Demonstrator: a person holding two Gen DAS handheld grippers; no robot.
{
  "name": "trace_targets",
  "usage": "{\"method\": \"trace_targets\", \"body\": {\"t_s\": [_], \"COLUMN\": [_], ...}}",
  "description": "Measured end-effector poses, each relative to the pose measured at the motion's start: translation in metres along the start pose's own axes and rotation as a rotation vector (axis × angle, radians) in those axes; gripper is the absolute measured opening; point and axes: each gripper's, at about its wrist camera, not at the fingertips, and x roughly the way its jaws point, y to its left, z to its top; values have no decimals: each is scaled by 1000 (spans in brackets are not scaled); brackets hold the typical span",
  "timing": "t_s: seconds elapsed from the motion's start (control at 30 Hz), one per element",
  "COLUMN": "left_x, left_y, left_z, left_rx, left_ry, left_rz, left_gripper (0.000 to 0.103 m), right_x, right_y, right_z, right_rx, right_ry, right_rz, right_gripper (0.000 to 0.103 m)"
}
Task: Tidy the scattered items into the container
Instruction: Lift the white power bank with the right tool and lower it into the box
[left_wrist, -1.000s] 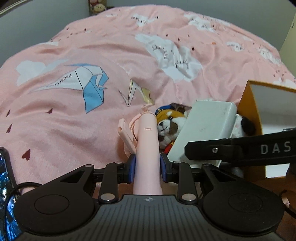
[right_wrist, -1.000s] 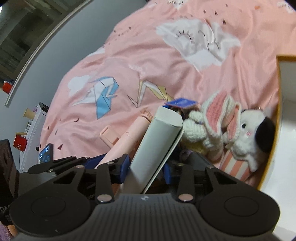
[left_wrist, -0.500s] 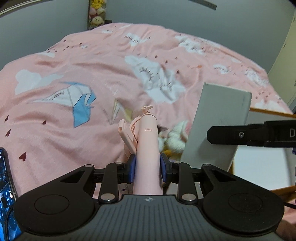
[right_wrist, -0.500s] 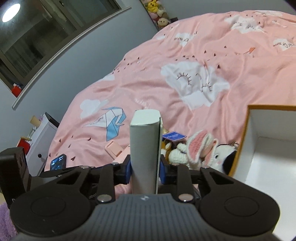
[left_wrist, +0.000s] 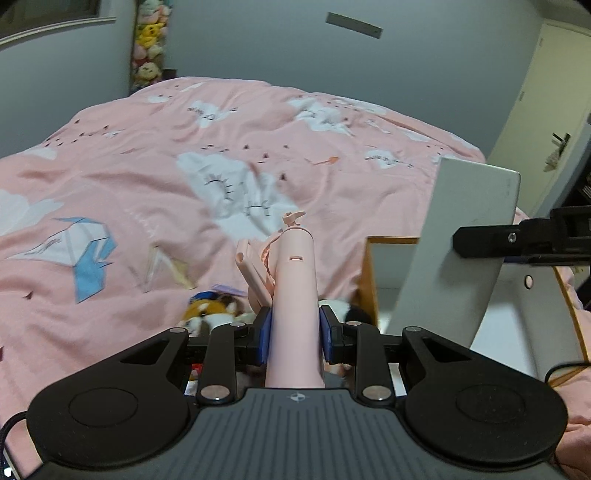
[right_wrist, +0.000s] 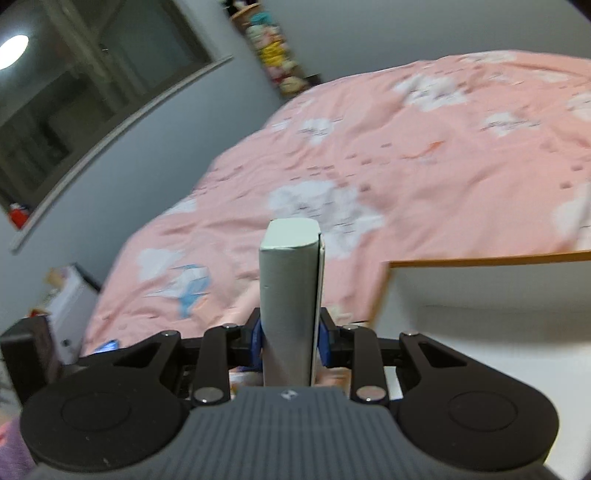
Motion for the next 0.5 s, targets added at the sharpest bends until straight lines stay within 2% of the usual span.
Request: {"method": "trace_targets", "body": {"t_s": [0.1,0.3,0.5], "left_x": [8,30,46], "left_y": [-11,-32,-49], "left_z": [-1,-5,-11], "left_rx": [27,72,108], "left_ry": [9,38,70], "left_rz": [-25,-81,-124], "left_gripper": [31,31,31], "right_x": [-6,7,41], "right_y": [-24,-66,-92], "right_z": [0,-11,-23], "right_rx": [27,88,144], "right_ry": [13,87,185], "right_rz": [-69,-143,-153], "right_gripper": [32,32,32]}}
